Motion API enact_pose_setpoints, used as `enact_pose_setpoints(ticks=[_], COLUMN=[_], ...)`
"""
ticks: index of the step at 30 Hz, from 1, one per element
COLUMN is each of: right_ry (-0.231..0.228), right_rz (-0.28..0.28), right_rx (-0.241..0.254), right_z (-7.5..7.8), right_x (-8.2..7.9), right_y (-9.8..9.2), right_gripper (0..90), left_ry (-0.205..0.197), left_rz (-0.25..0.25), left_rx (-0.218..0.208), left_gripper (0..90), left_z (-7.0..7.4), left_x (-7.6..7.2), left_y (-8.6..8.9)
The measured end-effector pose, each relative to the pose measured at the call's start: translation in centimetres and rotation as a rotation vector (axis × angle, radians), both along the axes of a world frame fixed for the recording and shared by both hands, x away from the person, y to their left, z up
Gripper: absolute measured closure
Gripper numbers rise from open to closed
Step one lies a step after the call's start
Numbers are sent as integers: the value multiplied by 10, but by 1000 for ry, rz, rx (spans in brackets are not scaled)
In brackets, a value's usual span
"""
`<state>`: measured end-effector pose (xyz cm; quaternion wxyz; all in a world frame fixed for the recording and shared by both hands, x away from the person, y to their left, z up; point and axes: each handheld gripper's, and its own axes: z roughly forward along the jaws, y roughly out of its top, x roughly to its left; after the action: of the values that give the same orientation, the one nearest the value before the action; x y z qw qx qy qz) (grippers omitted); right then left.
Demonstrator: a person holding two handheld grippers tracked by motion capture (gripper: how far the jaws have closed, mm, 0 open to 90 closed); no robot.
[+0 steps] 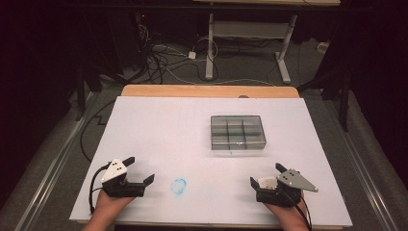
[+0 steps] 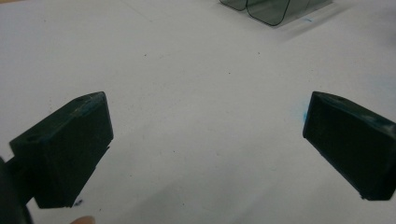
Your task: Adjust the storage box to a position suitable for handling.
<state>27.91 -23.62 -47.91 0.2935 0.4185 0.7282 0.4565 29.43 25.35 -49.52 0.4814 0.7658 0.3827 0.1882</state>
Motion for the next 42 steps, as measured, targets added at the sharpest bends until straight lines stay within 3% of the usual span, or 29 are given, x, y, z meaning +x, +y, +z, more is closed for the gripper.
enact_pose_setpoints(ticks=[14,29,36,41,42], right_ry=[2,-1,4,8,11], right_rz=[-1,11,11,16,18], right_rx=[-5,-12,-16,-23,-21], right_z=[0,0,0,0,0], right_x=[0,-1,0,0,0], right_y=[0,2,2,3,3], right_gripper=[0,57,156,202,231], left_ry=[6,12,8,16,18], left_rz=[-10,-19,-27,-3,-5], left_rx=[-5,-10,-23,-31,-42], left_gripper=[37,187,341,428,479], left_z=[0,0,0,0,0], left_x=[1,1,1,1,2], left_y=[0,1,3,3,5])
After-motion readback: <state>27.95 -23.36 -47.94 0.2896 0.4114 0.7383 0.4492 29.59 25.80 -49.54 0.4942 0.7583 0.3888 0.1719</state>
